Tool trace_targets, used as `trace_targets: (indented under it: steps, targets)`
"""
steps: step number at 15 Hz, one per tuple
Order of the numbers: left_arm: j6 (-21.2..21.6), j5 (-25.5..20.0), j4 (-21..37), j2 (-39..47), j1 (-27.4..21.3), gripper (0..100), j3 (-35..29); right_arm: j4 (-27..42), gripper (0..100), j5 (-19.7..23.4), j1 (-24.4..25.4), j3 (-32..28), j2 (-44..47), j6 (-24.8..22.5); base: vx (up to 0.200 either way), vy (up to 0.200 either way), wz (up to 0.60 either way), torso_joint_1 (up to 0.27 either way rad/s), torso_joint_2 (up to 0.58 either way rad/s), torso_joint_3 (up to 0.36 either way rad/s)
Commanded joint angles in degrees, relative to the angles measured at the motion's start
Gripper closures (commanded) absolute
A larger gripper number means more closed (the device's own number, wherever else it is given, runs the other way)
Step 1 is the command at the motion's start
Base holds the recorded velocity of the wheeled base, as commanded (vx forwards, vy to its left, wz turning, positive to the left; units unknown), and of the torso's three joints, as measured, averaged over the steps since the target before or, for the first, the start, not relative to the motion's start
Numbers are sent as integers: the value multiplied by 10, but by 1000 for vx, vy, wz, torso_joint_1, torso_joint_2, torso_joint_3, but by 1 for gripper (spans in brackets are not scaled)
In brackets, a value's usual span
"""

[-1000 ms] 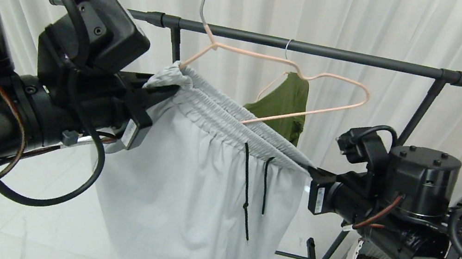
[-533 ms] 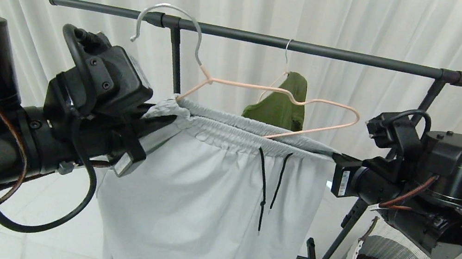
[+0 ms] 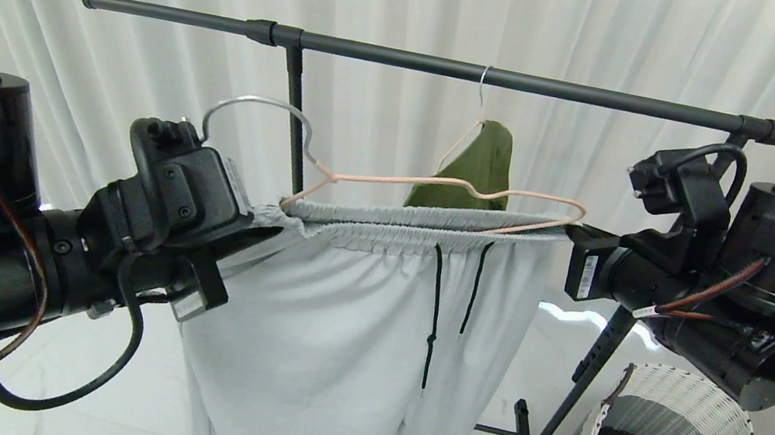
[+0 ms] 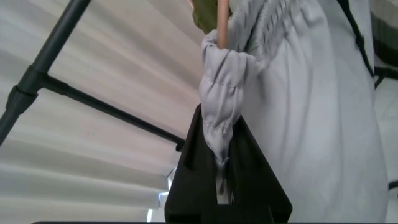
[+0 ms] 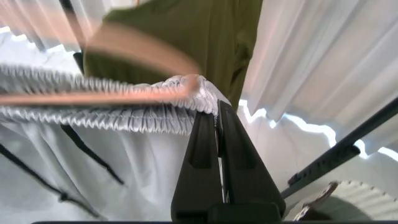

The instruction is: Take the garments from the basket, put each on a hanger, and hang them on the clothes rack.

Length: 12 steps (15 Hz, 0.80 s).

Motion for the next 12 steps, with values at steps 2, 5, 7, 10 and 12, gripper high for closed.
trace_targets:
  steps: [2,5,7,10,12]
  targets:
    - [13,-1,1,3,9,100,5,16,100,12,0,-25,-5,-6,0,0,0,0,0,0]
    - [33,-1,1,12,21,100,3,32,100,28,0,-52,-6,-21,0,0,0,0,0,0]
    - [38,-2,1,15,28,100,4,39,100,36,1,-64,-6,-31,0,0,0,0,0,0]
    - [56,-2,1,24,33,100,3,59,100,58,4,-71,-21,-49,0,0,0,0,0,0]
    - [61,-1,1,31,40,100,2,68,100,62,11,-71,-35,-50,0,0,0,0,0,0]
